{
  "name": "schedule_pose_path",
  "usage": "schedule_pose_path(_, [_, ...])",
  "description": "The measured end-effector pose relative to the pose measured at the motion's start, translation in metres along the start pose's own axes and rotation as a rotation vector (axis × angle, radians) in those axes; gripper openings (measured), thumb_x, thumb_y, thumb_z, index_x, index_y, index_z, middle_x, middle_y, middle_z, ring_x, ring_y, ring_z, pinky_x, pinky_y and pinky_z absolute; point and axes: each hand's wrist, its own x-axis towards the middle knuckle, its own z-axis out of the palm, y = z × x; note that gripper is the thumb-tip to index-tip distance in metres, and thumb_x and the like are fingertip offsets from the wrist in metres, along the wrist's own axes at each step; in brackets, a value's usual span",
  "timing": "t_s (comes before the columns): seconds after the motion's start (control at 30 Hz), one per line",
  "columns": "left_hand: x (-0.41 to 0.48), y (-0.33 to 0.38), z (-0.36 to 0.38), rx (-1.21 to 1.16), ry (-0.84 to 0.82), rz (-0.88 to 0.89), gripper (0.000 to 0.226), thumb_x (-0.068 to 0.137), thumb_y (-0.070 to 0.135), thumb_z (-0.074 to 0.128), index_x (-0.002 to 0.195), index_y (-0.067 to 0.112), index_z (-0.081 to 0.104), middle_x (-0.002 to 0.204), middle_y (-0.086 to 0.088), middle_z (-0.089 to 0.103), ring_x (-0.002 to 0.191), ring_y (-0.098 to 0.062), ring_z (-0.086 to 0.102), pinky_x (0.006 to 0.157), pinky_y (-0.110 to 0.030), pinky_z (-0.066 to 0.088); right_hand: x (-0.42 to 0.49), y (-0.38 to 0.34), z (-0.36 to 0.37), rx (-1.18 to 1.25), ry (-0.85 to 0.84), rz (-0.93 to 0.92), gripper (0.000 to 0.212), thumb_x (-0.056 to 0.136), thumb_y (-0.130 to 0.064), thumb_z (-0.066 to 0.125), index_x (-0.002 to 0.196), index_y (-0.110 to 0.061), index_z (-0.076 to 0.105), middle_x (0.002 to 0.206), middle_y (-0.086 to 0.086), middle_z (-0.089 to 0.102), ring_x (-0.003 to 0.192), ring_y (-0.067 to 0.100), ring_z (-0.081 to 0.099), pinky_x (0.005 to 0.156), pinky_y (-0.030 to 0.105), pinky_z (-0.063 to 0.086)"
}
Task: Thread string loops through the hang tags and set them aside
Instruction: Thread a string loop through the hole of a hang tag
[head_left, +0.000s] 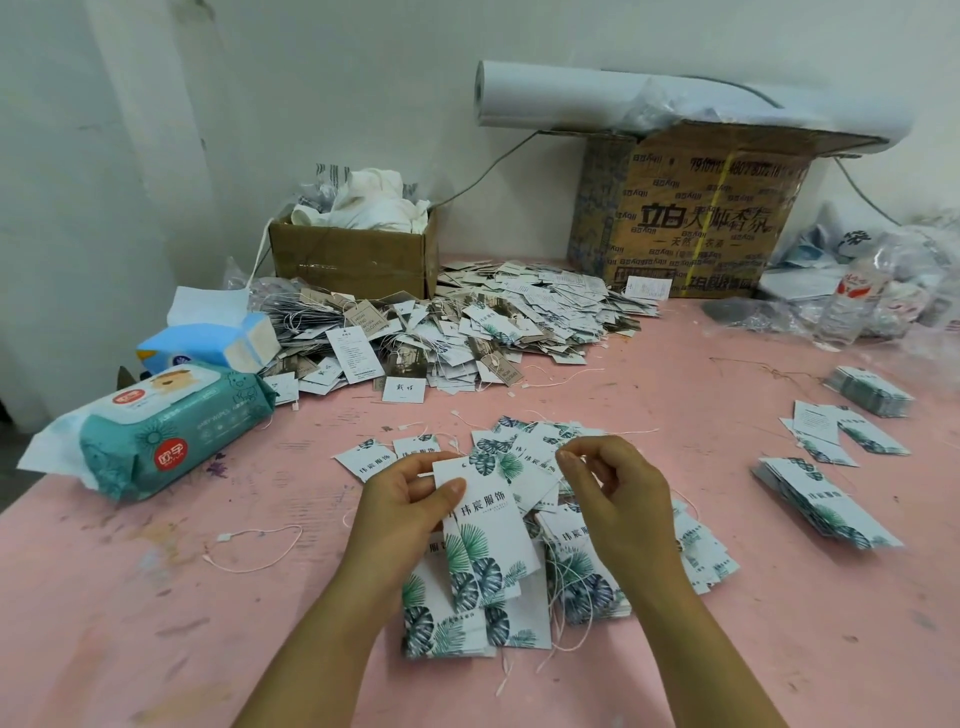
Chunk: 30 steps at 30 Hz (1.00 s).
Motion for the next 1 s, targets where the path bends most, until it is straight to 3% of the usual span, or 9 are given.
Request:
schedule_pose_path(0.13, [-0.001,-0.001,0.004,-0.038,-0.049,-0.010,0.025,0.086,-0.004,0.058,0.096,0.016,0.066,0.081,-0.004,0.074,0.073,-0.013,0.070,0.058,-0.020,0.054,-0.002,-0.004,0.002,-0.044,-0.064,-0.022,0.025,0.083,-0.011,0.066,0.075,-0.033,0.058,0.074,-0.015,0.050,0.073,-0.003,0.046,0.064,0.007,0.031])
schedule_pose_path(0.27, [-0.003,-0.003,0.008,-0.035,-0.073,-0.012,0.025,0.086,-0.004,0.058,0.096,0.016,0.067,0.085,-0.003,0.074,0.075,-0.015,0.070,0.064,-0.024,0.055,-0.003,-0.005,0.006,-0.067,-0.087,-0.011,0.012,0.083,-0.012,0.067,0.080,-0.024,0.065,0.081,0.002,0.051,0.087,0.017,0.048,0.072,0.007,0.031])
schedule_pose_path(0.37, [-0.003,-0.004,0.009,-0.026,-0.078,-0.012,0.024,0.086,-0.003,0.058,0.097,0.016,0.067,0.087,-0.003,0.074,0.079,-0.017,0.071,0.070,-0.029,0.055,-0.004,-0.006,0.007,-0.094,-0.109,-0.018,0.006,0.083,-0.011,0.067,0.083,-0.017,0.068,0.082,-0.001,0.050,0.092,0.018,0.047,0.076,0.006,0.030])
schedule_pose_path(0.77, [-0.005,-0.002,0.013,-0.052,-0.107,-0.004,0.025,0.085,-0.003,0.059,0.095,0.018,0.069,0.086,-0.004,0.074,0.077,-0.017,0.070,0.063,-0.023,0.055,-0.010,-0.005,0.020,-0.230,-0.115,-0.190,0.005,0.082,-0.012,0.067,0.086,-0.009,0.068,0.080,-0.005,0.044,0.081,0.015,0.041,0.075,0.007,0.027])
schedule_pose_path(1.0, [-0.009,-0.001,0.014,-0.026,-0.166,0.018,0.026,0.082,-0.003,0.062,0.092,0.019,0.071,0.087,-0.007,0.074,0.077,-0.020,0.069,0.070,-0.028,0.056,-0.012,-0.005,0.026,-0.279,-0.034,-0.253,0.012,0.080,-0.016,0.062,0.082,-0.006,0.068,0.077,0.005,0.052,0.080,0.013,0.040,0.068,0.020,0.029])
